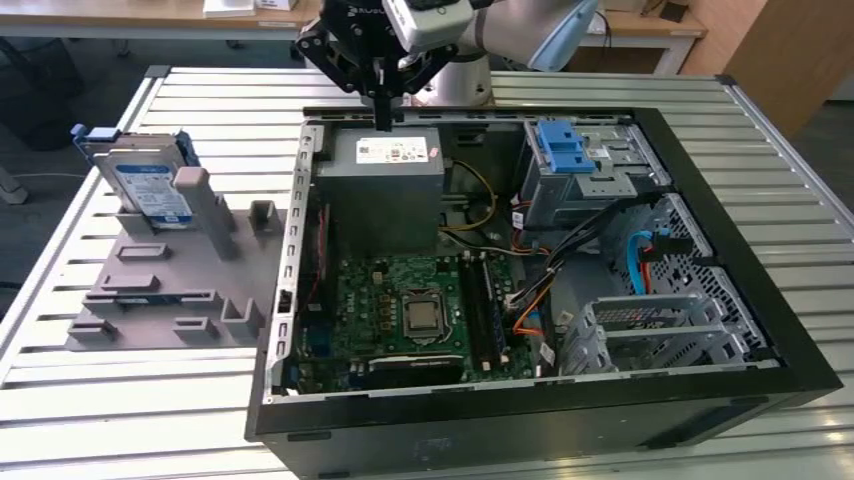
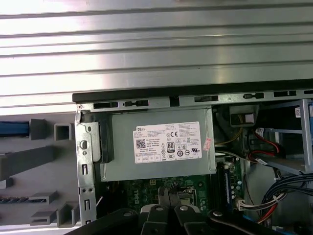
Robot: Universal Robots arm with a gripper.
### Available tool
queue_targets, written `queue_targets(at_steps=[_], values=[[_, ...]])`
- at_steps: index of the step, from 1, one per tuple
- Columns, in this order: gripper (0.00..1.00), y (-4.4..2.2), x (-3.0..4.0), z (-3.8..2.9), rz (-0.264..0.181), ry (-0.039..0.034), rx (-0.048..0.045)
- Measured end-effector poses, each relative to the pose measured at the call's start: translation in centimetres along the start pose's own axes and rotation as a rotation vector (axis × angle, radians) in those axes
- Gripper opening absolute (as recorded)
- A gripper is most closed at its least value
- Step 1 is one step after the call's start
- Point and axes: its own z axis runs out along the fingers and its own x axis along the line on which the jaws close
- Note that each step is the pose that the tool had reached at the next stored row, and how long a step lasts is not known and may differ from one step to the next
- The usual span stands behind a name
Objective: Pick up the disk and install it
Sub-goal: 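Reach for the disk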
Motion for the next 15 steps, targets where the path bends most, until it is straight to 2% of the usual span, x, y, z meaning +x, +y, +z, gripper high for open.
queue_targets(at_steps=[4, 12, 15], values=[[0.11, 0.0, 0.06, 0.0, 0.0, -0.0001, 0.0], [0.11, 0.04, 0.97, -0.01, 0.0, -0.0001, -0.0001], [0.11, 0.16, 1.32, 0.0, 0.0, 0.003, 0.0]])
